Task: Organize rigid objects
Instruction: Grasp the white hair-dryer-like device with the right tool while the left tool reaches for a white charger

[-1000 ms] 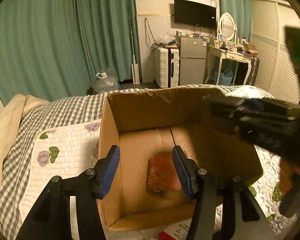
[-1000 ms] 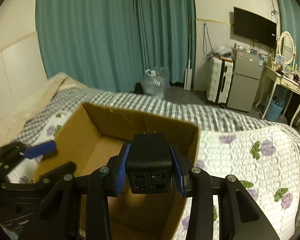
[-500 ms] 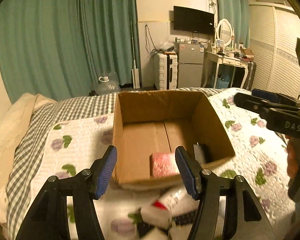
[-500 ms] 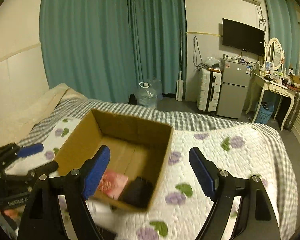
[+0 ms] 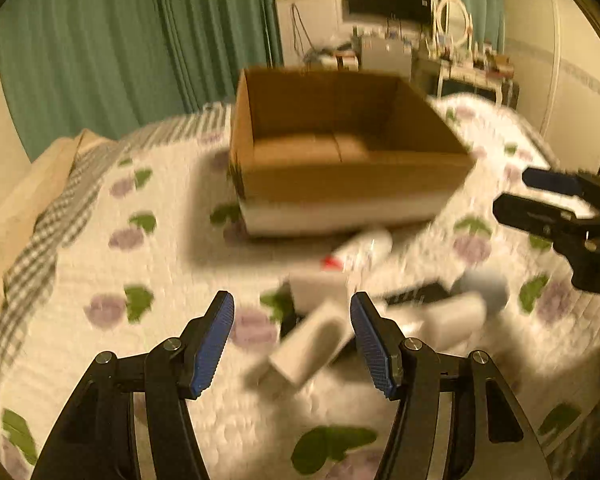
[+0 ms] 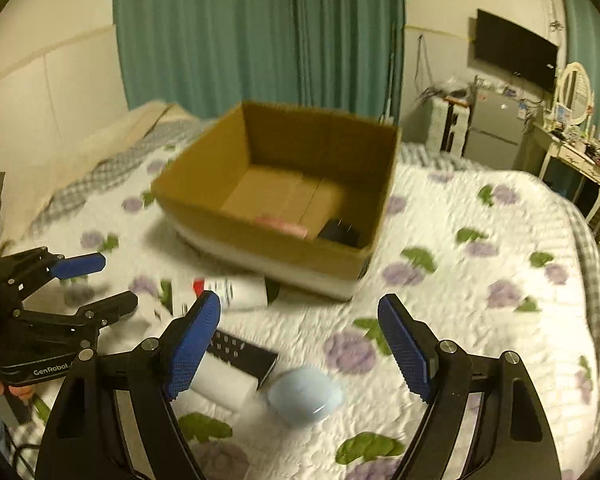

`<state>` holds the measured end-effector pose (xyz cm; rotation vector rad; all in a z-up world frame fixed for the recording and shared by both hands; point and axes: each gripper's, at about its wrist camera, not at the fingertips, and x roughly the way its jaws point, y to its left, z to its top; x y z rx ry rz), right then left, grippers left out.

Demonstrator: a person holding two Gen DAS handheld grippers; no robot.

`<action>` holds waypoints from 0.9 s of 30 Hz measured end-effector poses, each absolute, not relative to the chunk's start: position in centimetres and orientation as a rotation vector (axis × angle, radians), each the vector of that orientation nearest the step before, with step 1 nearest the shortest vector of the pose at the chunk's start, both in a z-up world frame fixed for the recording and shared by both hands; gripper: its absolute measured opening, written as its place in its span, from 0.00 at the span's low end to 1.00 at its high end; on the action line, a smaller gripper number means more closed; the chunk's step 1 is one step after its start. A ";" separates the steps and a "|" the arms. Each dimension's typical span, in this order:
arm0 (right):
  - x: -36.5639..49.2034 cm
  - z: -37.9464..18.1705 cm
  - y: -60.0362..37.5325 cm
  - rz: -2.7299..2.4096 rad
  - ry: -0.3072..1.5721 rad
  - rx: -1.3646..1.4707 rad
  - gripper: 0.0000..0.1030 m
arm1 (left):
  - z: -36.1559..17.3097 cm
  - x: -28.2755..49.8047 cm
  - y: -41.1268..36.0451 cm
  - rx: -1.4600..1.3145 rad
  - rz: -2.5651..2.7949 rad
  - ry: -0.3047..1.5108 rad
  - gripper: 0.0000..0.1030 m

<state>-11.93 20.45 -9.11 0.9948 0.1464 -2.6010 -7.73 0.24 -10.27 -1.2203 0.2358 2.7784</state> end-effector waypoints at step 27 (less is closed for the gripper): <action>-10.0 -13.7 13.5 -2.278 0.438 1.044 0.79 | -11.0 -4.3 -1.1 -1.305 2.819 0.211 0.53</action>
